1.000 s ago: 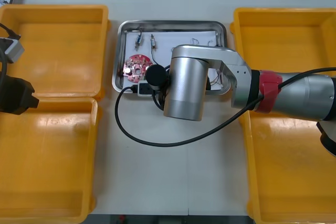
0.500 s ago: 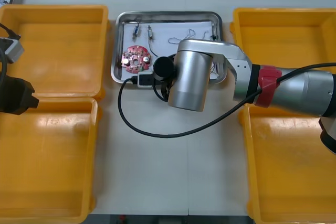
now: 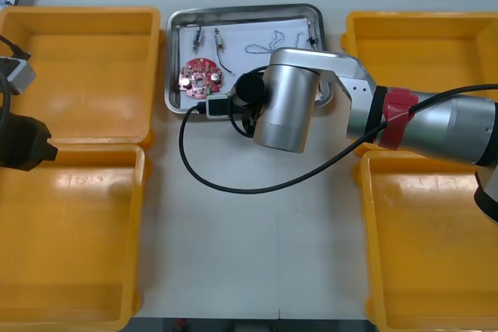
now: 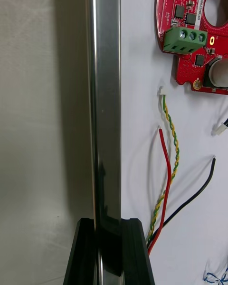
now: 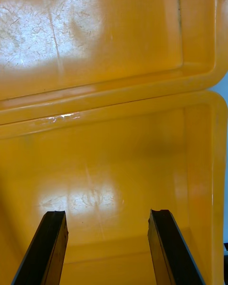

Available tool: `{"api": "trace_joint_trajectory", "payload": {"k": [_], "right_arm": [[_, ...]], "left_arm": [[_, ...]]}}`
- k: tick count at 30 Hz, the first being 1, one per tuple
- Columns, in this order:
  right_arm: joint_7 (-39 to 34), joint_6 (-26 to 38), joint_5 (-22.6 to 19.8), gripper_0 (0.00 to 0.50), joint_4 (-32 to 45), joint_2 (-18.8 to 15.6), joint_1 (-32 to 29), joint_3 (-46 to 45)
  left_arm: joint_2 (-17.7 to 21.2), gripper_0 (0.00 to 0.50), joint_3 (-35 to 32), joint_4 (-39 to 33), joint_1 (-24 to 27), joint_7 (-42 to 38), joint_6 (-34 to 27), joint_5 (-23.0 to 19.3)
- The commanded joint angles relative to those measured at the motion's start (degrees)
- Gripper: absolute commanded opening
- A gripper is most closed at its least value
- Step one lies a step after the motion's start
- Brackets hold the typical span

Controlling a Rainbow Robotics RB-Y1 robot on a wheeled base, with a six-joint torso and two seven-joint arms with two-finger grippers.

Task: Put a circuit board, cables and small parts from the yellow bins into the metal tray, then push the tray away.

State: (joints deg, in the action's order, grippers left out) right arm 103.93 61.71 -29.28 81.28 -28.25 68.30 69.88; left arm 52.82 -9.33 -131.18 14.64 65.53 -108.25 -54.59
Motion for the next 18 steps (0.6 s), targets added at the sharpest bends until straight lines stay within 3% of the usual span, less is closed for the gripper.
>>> {"api": "trace_joint_trajectory", "payload": {"k": [1,18], "right_arm": [[2.59,-1.42,1.07,0.000,-0.95,-0.67,3.86,0.52],[3.73,-9.50,1.16,0.000,-8.25,1.09,5.62,0.52]], "left_arm": [[2.20,0.500,-1.92,-1.62,-1.11,1.97,0.50,0.19],[2.20,0.500,-1.92,-1.62,-1.11,1.97,0.50,0.19]]}}
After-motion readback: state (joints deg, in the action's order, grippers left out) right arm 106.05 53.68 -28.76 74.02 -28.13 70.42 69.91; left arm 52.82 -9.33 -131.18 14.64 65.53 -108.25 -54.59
